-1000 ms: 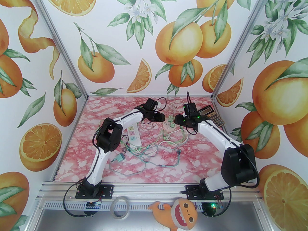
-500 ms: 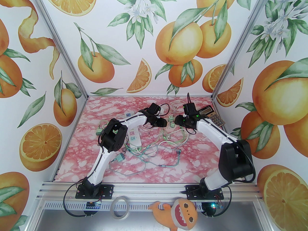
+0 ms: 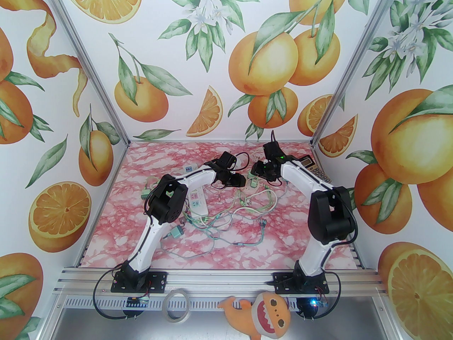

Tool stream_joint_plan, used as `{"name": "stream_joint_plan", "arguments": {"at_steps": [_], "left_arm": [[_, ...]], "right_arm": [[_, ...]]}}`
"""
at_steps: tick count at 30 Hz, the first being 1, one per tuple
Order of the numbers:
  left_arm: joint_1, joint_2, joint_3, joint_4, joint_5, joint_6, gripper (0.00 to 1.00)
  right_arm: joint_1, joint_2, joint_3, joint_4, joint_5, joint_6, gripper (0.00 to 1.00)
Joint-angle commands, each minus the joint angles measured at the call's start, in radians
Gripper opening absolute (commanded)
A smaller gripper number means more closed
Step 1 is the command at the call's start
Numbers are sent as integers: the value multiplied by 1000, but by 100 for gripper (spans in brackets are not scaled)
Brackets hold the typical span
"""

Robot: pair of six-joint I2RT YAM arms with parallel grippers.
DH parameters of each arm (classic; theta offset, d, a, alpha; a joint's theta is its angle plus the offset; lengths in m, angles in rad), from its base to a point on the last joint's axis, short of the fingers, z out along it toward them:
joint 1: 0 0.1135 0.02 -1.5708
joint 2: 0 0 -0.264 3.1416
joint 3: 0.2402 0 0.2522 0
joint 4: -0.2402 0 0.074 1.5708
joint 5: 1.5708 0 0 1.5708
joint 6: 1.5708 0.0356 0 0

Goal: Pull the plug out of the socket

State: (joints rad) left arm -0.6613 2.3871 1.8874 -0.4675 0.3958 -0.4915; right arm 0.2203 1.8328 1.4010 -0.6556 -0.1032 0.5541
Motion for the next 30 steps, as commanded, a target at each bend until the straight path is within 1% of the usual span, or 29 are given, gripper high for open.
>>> {"name": "stream_joint_plan", "arguments": {"at_steps": [1,3,9,14,18,23,25,27,28,30], "left_arm": [[-6,4,-4,20,15,-10,43],[-6,4,-6,24,18,-16,43],[-11,-1,-14,32,18,-22,43],[-16,-12,-30,44,15,-38,43],[-28,-21,-36,51,-10,-53,43],[-32,-29,-54,72,-25,-73,43],[-32,-49,-85,86,-55,-90,43],[-28,-68,-95,87,-71,-93,43],[-26,-76,-99,88,-77,-98,42],[-17,-97,-112,92,-89,-107,42]], "right_arm": [[-3,26,53,-77,-36,25,54],[3,41,69,-102,-35,23,56],[26,121,137,-185,-24,21,56],[28,165,189,-233,-27,34,55],[34,205,253,-287,-26,37,53],[34,242,297,-336,-21,34,48],[34,242,281,-336,8,27,46],[33,250,273,-337,3,16,46],[34,252,267,-339,9,10,45],[36,251,263,-337,16,3,38]]}}
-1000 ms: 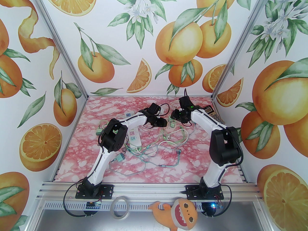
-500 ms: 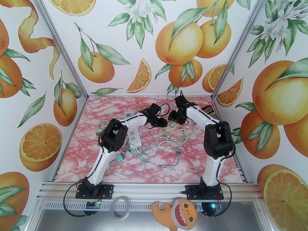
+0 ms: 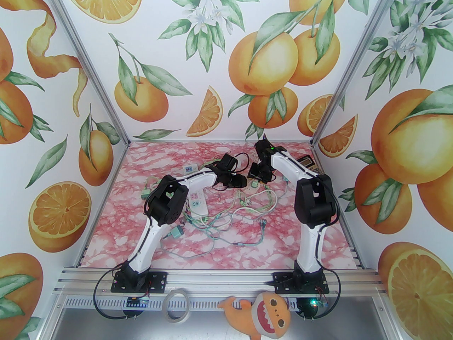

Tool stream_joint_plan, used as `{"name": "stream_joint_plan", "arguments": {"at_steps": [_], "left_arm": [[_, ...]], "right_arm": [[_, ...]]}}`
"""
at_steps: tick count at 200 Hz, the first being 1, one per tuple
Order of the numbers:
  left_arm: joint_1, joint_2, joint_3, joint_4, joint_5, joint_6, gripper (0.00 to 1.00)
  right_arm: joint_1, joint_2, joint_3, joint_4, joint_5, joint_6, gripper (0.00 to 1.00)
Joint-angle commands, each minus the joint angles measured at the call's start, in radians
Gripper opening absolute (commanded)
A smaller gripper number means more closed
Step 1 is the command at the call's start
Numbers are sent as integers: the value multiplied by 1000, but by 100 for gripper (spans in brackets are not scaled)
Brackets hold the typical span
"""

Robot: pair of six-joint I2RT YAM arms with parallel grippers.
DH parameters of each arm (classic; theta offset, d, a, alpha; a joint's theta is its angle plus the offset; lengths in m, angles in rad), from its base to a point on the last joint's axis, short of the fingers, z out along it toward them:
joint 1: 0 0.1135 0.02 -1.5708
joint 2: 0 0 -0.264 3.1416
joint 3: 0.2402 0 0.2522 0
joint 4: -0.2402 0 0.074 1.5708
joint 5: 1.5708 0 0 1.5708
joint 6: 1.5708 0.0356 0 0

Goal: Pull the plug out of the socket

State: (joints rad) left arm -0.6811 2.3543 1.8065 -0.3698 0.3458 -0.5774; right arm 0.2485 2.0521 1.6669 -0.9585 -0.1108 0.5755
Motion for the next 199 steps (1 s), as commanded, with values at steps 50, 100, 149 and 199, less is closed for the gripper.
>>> {"name": "stream_joint_plan", "arguments": {"at_steps": [50,100,149,199], "left_arm": [[61,-174,-102,23,-76,-52,43],[79,-215,-174,37,-73,-59,43],[60,-197,-201,80,-16,-74,43],[28,-107,-123,37,-23,-71,43]], "right_arm": [[21,31,-17,-34,29,-83,34],[60,78,116,-110,30,-231,30],[90,94,139,-121,33,-287,28],[104,100,148,-129,60,-279,27]]}}
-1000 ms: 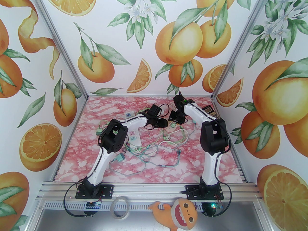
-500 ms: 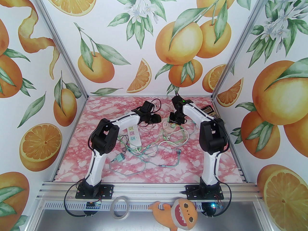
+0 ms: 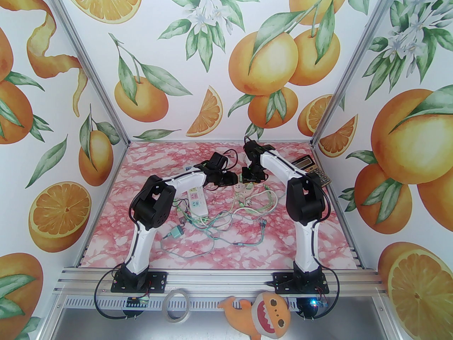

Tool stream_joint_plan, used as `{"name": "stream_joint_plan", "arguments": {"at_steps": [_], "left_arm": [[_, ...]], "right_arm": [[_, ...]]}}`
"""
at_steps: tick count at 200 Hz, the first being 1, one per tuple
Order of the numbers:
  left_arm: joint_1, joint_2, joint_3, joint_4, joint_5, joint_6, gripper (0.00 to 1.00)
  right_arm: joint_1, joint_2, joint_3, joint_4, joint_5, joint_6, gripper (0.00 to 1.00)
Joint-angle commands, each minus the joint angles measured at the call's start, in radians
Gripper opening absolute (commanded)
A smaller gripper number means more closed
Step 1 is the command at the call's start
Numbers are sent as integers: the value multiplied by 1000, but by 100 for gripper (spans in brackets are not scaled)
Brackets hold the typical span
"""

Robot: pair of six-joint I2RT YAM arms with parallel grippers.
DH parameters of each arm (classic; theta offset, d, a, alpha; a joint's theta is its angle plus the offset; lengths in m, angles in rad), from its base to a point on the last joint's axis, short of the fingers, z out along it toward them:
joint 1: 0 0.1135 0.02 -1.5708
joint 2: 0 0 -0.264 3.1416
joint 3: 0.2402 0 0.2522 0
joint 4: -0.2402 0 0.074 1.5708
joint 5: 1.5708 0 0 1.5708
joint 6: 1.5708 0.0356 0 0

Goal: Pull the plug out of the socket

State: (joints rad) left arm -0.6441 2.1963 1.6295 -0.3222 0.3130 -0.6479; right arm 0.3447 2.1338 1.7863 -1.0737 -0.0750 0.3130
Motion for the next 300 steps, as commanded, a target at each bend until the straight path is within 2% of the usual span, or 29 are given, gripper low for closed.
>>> {"name": "stream_joint_plan", "arguments": {"at_steps": [1,62,150,219,300], "left_arm": [[-8,52,55,-12,10,1,43],[-24,142,148,-156,-55,48,41],[-29,169,136,-250,-111,75,36],[-29,173,127,-267,-117,78,35],[-30,190,140,-281,-108,80,35]], "right_arm": [[8,17,28,-14,25,-15,27],[8,8,19,-7,14,-5,26],[-2,6,35,-17,35,-17,26],[-91,-14,14,4,-95,8,26],[55,23,69,-65,54,-28,26]]}}
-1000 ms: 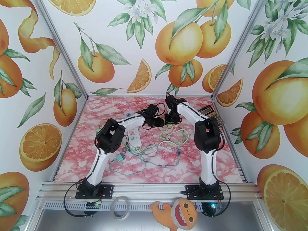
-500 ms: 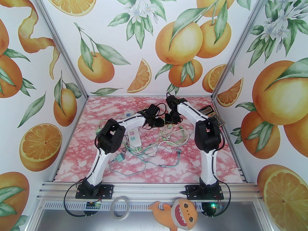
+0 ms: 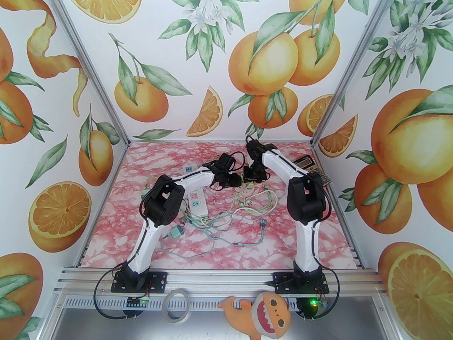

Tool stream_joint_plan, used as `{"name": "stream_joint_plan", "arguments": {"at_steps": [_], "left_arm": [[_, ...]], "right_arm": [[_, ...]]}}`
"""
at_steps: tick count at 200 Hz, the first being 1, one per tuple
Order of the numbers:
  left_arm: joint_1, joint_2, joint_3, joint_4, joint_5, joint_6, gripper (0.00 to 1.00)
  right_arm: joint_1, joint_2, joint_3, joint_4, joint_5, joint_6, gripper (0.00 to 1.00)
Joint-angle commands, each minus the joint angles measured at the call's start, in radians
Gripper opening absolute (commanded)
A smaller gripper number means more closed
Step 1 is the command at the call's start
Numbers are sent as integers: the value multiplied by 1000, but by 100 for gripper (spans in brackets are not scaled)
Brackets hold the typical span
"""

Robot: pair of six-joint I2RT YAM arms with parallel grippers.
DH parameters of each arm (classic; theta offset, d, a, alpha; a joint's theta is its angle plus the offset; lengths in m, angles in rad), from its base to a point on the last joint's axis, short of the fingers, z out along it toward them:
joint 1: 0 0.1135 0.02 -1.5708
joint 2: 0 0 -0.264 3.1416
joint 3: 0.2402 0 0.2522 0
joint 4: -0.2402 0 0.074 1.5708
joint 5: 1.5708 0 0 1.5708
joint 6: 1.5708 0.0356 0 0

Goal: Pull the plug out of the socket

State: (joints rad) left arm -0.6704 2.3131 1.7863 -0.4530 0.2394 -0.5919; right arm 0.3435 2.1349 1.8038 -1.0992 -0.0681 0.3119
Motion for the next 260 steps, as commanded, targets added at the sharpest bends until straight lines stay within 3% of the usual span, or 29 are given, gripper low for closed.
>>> {"name": "stream_joint_plan", "arguments": {"at_steps": [1,52,145,167,260], "left_arm": [[-4,74,-17,-150,-35,23,35],[-5,75,-15,-151,-39,24,35],[-4,75,-13,-162,-37,27,34],[-5,74,-14,-159,-37,26,34],[-9,79,-14,-156,-26,22,34]], "right_arm": [[57,23,53,-41,48,-28,26],[72,18,67,-50,60,-31,26],[-79,-52,16,-11,-97,-1,26],[-87,-58,11,-10,-87,-3,26],[77,11,96,-104,118,-51,27]]}}
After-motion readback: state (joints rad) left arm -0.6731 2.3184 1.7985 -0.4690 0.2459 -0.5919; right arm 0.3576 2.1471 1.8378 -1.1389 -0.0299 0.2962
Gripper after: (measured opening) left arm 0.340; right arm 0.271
